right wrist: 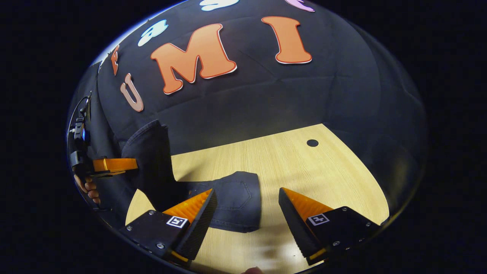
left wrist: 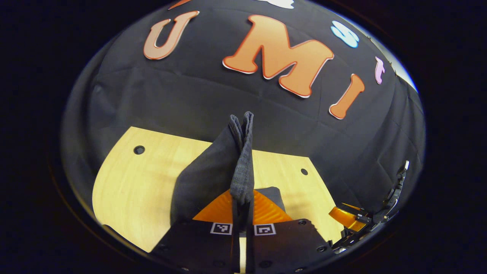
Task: Grasp the waist and the cuffs of the jeans and fold them to make the two legs overlap; first hold the waist and fold one-third of the jeans toward the cuffs, then hold the cuffs and fold the remaining one-third in the same direction to finish folding.
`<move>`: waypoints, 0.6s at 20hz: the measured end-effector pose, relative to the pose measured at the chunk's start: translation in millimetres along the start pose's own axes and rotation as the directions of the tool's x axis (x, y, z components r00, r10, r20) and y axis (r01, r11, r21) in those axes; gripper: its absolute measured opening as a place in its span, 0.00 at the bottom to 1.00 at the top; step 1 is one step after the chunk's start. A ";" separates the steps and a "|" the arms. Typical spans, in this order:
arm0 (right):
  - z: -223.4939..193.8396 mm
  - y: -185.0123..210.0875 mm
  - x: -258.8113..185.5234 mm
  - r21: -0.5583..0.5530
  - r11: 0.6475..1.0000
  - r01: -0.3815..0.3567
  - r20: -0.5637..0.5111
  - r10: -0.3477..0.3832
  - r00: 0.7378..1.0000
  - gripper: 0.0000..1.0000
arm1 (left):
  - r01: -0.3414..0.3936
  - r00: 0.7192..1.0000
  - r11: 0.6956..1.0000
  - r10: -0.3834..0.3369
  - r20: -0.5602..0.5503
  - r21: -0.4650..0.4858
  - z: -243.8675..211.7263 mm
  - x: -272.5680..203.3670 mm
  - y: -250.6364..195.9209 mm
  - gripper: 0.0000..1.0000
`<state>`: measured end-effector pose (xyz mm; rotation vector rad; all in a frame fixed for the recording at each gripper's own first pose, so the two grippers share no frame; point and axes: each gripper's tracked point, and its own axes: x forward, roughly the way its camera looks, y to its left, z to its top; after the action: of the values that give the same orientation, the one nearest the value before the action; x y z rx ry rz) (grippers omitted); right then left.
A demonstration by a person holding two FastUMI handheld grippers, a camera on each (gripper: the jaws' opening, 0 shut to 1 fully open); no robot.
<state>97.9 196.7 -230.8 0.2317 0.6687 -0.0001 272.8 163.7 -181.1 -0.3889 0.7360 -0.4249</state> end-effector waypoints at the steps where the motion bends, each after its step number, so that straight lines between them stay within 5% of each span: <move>1: 1.1 -5.5 2.2 -0.002 1.000 -0.003 -0.004 0.003 1.000 0.99 | 0.011 1.000 1.000 -0.010 -0.009 0.004 -6.0 4.7 -14.4 0.07; 12: -1.3 -49.2 12.7 0.012 0.999 -0.030 -0.033 0.030 0.999 0.99 | 0.050 0.976 0.998 -0.044 -0.214 0.023 -91.4 81.3 -95.8 0.07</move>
<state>103.4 149.9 -250.1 0.2531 0.6985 0.0285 239.7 24.8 -242.4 -0.3379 0.9301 -0.5265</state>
